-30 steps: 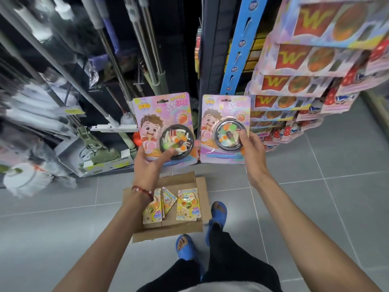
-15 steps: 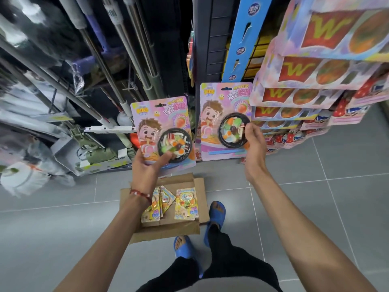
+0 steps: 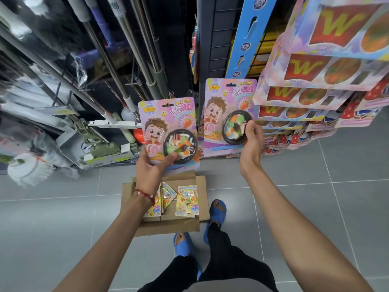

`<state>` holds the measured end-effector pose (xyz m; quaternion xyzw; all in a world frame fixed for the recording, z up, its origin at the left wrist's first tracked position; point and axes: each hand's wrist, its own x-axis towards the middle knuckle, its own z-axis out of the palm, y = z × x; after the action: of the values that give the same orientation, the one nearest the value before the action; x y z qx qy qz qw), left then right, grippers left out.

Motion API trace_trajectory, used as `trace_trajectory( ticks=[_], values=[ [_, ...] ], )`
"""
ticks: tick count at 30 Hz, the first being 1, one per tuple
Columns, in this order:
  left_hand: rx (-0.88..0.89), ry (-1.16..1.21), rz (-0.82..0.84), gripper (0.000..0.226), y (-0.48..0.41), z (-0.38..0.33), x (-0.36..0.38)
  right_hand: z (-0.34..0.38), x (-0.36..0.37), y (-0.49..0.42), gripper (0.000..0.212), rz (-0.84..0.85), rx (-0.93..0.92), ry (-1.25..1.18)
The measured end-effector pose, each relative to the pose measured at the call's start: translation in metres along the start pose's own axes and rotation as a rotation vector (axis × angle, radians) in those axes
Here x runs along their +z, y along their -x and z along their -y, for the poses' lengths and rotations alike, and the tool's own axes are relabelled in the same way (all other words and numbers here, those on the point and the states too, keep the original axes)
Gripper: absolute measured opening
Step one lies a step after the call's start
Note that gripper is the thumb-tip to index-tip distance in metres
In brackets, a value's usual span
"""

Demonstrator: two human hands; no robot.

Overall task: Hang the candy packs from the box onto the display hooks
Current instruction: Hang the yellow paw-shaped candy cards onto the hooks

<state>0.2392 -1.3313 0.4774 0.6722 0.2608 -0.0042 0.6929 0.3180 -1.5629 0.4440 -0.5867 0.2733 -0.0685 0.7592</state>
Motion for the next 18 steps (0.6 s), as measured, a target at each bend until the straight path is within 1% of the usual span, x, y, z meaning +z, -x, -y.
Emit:
trace_trajectory(
  ticks=[3, 4, 8, 11, 14, 18],
  values=[
    [-0.010, 0.018, -0.011, 0.073, 0.004, 0.000, 0.003, -0.005, 0.006, -0.001, 0.020, 0.006, 0.024, -0.038],
    [-0.015, 0.023, -0.017, 0.071, 0.004, -0.001, 0.004, -0.005, 0.008, -0.002, 0.019, 0.000, 0.026, -0.051],
    [-0.021, 0.011, -0.046, 0.050, 0.004, -0.004, 0.009, -0.003, 0.016, -0.002, 0.019, -0.031, 0.052, -0.078],
    [-0.024, 0.006, -0.054, 0.048, 0.003, -0.005, 0.013, -0.007, 0.018, -0.005, 0.020, -0.031, 0.057, -0.035],
    [-0.023, -0.001, -0.064, 0.051, 0.003, -0.003, 0.014, -0.012, 0.019, -0.007, 0.031, -0.028, 0.035, 0.016],
    [-0.034, 0.016, -0.084, 0.046, 0.007, 0.001, 0.012, -0.016, 0.019, -0.008, 0.038, 0.008, 0.015, 0.101]
  ],
)
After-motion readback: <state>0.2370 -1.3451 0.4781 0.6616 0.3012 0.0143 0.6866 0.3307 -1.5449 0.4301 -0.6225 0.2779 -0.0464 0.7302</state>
